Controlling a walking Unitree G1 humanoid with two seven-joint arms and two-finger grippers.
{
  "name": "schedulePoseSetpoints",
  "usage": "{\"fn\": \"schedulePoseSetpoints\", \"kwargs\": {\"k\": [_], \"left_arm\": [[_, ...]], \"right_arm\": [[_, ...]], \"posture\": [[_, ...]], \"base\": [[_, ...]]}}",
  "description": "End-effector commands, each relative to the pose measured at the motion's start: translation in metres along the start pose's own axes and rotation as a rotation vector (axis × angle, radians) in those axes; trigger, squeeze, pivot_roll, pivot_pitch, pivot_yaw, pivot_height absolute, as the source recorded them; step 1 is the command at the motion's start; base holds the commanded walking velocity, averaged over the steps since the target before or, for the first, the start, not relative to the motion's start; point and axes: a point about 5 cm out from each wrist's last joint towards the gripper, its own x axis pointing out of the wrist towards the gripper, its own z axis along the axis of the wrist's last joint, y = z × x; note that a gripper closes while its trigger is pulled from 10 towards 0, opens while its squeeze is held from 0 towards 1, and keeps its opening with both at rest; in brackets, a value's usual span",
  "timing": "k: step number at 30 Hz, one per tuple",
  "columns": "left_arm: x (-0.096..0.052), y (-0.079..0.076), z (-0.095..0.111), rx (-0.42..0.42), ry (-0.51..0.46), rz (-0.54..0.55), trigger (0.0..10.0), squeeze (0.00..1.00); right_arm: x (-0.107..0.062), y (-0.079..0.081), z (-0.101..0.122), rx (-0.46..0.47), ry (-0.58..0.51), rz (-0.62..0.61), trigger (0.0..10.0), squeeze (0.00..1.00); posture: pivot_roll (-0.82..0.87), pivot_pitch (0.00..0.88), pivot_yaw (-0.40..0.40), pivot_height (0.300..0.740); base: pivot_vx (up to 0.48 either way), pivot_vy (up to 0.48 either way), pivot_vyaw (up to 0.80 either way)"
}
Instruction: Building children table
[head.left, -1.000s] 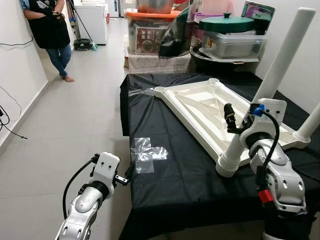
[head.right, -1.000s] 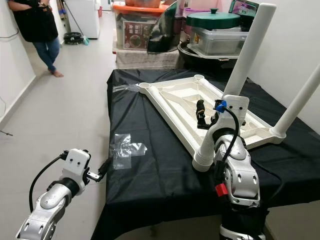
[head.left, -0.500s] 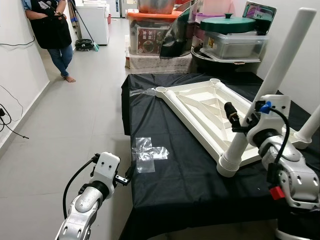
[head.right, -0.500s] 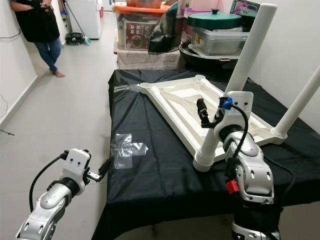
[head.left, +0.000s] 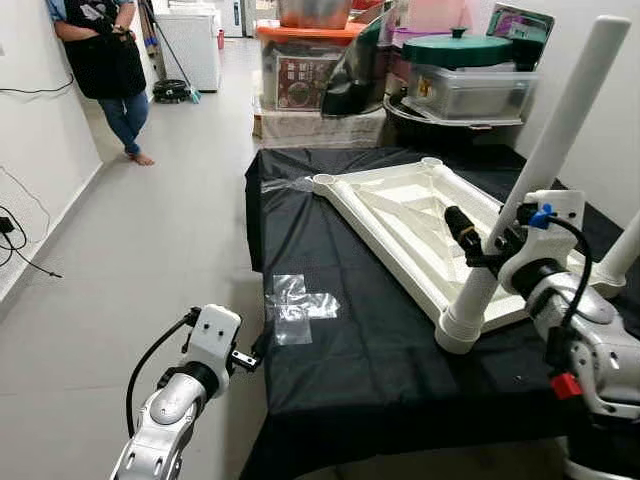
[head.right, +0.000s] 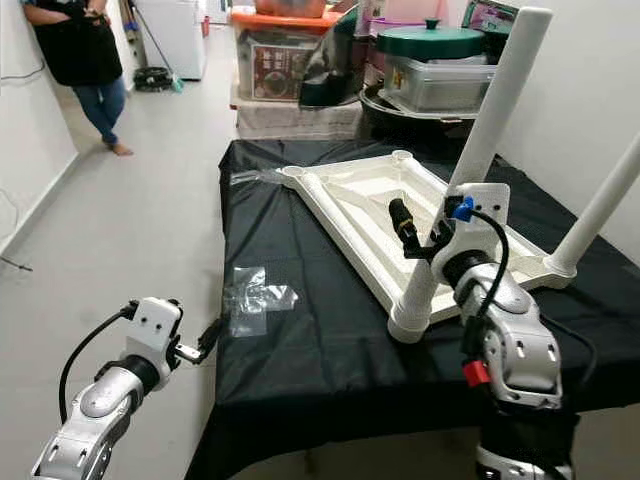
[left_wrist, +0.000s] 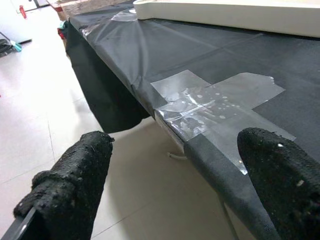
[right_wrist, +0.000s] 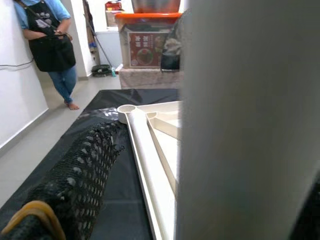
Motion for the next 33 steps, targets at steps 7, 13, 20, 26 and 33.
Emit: {"fn": "schedulePoseSetpoints", "kwargs": {"k": [7,13,20,26,33], "left_arm": [[0.001,-0.003,-0.003,0.007,0.012,-0.024,10.0,0.0],[0.0,-0.001,-0.003,0.011,0.015,-0.024,10.0,0.0],[-0.002,0.0,-0.003,0.014,0.015,-0.025,10.0,0.0],[-0.002,0.0,-0.002,0.013,0.013,-0.026,10.0,0.0],[-0.002,-0.001,-0.003,0.013,0.015,-0.036,10.0,0.0]], "right_arm": [[-0.001,-0.017,-0.007,-0.02,0.02,0.018,10.0,0.0],[0.004,-0.035,-0.011,-0.015,0.016,0.011,10.0,0.0],[0.007,-0.036,-0.006,-0.006,-0.019,0.09,10.0,0.0],[0.009,-0.031,-0.002,0.027,-0.042,0.192,10.0,0.0],[0.012,-0.035,-0.003,-0.01,-0.031,0.274,10.0,0.0]], "posture": [[0.02,0.0,-0.033,0.74],[0.02,0.0,-0.033,0.74],[0.04,0.0,-0.036,0.74],[0.04,0.0,-0.037,0.74],[0.04,0.0,-0.036,0.74]], "base": [[0.0,0.0,0.0],[0.0,0.0,0.0],[0.0,0.0,0.0],[0.0,0.0,0.0],[0.0,0.0,0.0]]}}
